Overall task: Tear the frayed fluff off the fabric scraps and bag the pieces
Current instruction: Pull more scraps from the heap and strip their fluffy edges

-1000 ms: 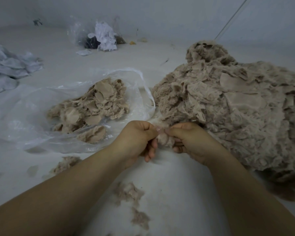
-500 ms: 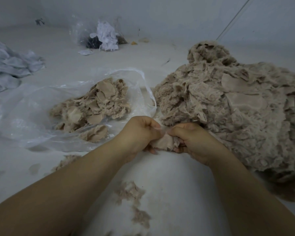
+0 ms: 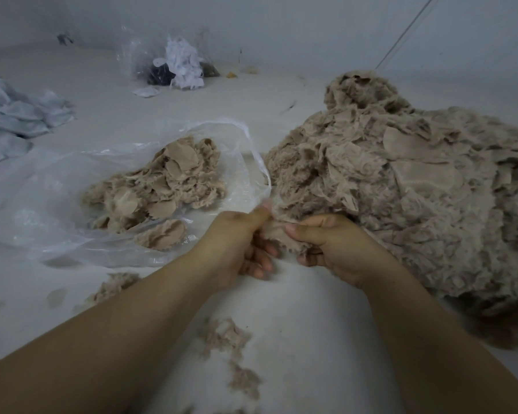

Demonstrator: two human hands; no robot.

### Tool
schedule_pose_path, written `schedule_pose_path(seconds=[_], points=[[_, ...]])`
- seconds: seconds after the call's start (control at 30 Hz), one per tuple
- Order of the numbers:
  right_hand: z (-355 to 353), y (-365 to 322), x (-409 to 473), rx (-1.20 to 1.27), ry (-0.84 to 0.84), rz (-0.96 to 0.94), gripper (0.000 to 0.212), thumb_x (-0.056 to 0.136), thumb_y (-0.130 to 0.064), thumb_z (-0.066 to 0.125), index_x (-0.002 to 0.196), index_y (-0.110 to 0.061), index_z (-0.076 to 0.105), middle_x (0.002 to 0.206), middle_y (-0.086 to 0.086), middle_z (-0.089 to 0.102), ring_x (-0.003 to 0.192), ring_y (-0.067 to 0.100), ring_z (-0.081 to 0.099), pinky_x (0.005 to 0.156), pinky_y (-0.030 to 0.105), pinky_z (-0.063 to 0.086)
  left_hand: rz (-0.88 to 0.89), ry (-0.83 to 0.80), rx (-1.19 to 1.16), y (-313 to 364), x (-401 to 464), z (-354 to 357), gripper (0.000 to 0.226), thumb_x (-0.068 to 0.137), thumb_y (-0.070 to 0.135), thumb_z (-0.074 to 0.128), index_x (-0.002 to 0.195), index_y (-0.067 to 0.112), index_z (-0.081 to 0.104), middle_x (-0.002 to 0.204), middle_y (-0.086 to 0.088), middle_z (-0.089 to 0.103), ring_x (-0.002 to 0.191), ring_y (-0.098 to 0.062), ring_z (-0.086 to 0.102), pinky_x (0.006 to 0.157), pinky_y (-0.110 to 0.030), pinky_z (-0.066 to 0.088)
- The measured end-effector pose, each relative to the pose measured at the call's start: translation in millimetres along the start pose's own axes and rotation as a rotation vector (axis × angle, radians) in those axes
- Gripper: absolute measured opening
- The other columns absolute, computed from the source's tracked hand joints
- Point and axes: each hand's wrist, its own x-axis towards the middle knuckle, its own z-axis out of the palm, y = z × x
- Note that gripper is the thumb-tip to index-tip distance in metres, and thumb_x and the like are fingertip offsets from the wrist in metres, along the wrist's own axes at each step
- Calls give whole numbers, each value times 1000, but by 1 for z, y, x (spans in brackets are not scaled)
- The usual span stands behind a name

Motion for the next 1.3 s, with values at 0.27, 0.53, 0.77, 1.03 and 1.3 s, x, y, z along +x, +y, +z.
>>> schedule_pose_path(seconds=[0.27, 0.53, 0.77, 1.03, 1.3], points=[[3, -7, -6, -53, -30, -14, 52, 77, -37, 70, 92, 12, 64, 91, 32, 67, 82, 41, 61, 78, 46, 53, 13, -263, 211, 5, -7, 0, 19, 89, 7, 69, 72, 3, 62, 53, -14, 58, 34, -19, 50, 34, -21, 37], [5, -4, -2, 71, 63, 37, 43, 93, -19, 62, 117, 17, 58, 96, 24, 62, 81, 27, 59, 65, 29, 53, 38, 56, 70, 5, 0, 0, 38, 92, 41, 64, 88, 4, 59, 65, -12, 59, 42, -22, 46, 37, -21, 30], [5, -3, -2, 128, 67, 21, 39, 97, -23, 57, 109, 13, 63, 82, 22, 65, 58, 17, 64, 51, 22, 53, -22, -191, 176, -5, -9, 10, 16, 91, 15, 68, 83, 3, 66, 54, -6, 65, 32, -13, 46, 33, -18, 33], [3, -1, -2, 98, 30, -6, 38, 96, -27, 57, 102, 9, 67, 77, 17, 69, 68, 22, 65, 60, 25, 55, -98, -249, 92, -6, -8, 10, 17, 86, 7, 71, 70, 4, 66, 54, -8, 58, 36, -14, 49, 33, -18, 36], [5, 0, 3, 75, 90, 22, 35, 95, -27, 60, 93, 7, 67, 68, 9, 60, 55, 8, 56, 50, 19, 51, -203, -594, 564, 6, -22, -18, 18, 81, -6, 70, 69, 7, 72, 56, -13, 64, 32, -13, 52, 32, -16, 39]])
